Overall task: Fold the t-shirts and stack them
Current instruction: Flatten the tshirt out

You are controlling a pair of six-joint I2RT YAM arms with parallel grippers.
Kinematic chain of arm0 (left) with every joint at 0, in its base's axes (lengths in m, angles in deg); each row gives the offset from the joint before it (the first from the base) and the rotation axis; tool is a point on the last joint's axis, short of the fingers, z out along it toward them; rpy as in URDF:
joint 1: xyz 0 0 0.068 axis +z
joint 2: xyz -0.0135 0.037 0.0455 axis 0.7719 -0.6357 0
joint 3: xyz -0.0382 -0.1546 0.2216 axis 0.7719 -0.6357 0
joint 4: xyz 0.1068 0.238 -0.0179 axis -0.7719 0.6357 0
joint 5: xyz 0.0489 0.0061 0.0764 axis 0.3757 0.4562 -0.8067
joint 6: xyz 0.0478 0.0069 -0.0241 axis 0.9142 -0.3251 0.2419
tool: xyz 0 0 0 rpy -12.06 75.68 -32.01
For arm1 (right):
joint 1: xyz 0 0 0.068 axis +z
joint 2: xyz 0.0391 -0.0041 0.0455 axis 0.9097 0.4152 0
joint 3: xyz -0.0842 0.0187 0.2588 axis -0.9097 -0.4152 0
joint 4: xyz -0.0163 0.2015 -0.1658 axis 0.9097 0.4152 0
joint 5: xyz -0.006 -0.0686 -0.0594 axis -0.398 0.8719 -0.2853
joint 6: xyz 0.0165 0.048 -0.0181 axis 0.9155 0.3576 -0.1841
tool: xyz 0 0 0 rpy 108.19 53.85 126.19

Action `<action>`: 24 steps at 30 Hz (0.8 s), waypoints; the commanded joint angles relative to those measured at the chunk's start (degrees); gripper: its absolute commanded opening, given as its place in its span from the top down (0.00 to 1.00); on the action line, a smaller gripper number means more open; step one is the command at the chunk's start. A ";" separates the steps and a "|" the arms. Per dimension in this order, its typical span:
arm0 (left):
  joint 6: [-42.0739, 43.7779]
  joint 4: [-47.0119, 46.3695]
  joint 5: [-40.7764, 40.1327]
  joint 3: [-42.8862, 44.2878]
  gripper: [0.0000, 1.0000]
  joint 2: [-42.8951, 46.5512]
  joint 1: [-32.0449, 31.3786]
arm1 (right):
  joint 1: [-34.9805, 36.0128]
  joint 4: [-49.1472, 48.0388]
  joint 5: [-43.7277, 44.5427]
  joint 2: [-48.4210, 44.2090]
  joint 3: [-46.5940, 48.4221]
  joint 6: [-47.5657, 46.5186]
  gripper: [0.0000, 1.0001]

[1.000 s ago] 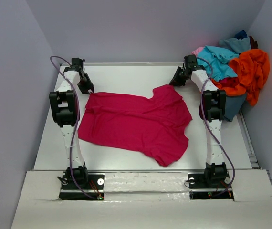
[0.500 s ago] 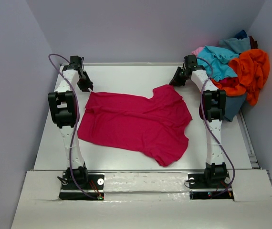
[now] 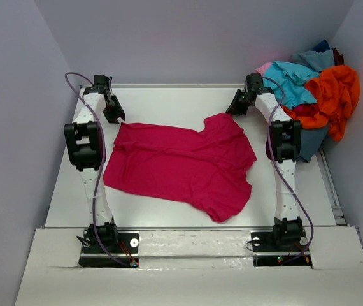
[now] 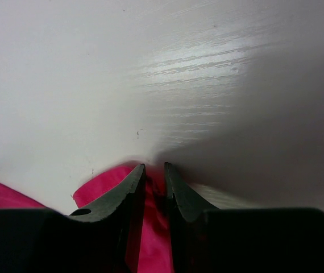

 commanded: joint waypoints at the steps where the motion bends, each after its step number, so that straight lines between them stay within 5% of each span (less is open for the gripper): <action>1: 0.43 0.53 0.51 -1.19 0.58 2.04 -0.25 | -0.20 1.56 0.53 -0.83 -0.21 -0.51 0.74; 24: 1.05 1.75 0.52 -0.05 0.59 -2.35 -1.39 | -0.20 1.21 0.44 -1.45 -1.00 -0.69 0.74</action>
